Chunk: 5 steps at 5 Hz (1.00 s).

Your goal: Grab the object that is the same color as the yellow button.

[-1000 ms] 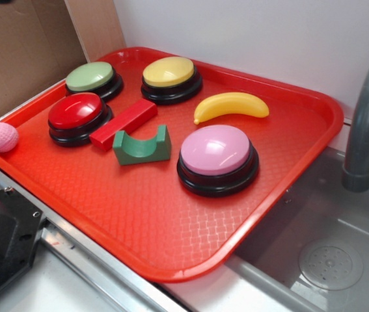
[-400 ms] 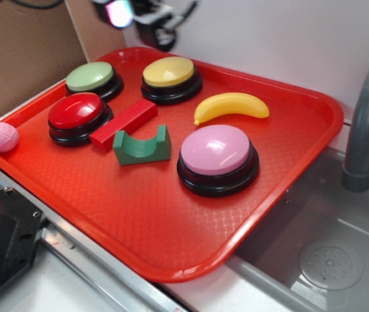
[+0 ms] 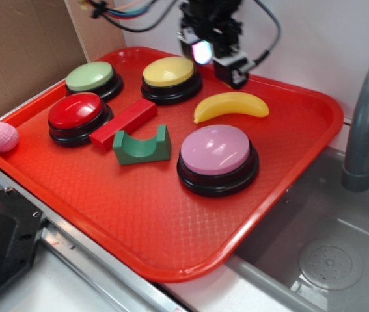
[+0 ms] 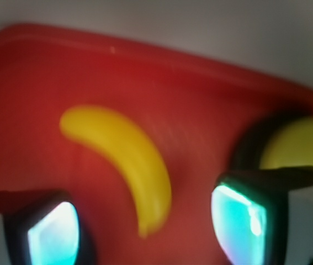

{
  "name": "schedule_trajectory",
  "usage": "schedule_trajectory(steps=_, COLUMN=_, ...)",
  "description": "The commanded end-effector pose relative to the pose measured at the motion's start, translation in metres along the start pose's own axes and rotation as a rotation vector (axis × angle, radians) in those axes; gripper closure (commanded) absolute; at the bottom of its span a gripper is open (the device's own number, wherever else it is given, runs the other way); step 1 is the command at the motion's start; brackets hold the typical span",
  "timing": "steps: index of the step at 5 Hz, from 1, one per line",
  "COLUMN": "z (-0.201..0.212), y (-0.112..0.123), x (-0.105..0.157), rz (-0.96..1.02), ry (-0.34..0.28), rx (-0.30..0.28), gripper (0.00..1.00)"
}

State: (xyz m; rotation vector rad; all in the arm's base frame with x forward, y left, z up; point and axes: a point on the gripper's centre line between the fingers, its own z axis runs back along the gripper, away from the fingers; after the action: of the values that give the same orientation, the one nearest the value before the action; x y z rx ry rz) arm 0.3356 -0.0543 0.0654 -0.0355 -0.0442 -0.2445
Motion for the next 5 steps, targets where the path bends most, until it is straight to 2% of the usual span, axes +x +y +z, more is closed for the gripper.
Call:
schedule_trajectory(steps=1, z=-0.017, y=-0.009, x=0.025, rz=-0.093, ry=-0.015, rx=-0.01, gripper=0.0)
schedule_trajectory(steps=2, z=-0.026, y=-0.012, x=0.025, rz=-0.181, ry=0.0, rx=-0.008, gripper=0.0)
schedule_trajectory(steps=3, z=-0.03, y=-0.012, x=0.022, rz=-0.173, ry=0.002, rx=-0.008, gripper=0.79)
schedule_trajectory(steps=4, z=-0.026, y=-0.013, x=0.019, rz=-0.18, ry=-0.003, rx=-0.002, gripper=1.0)
schedule_trajectory(steps=5, z=-0.019, y=-0.01, x=0.016, rz=-0.16, ry=-0.005, rx=0.004, gripper=1.0)
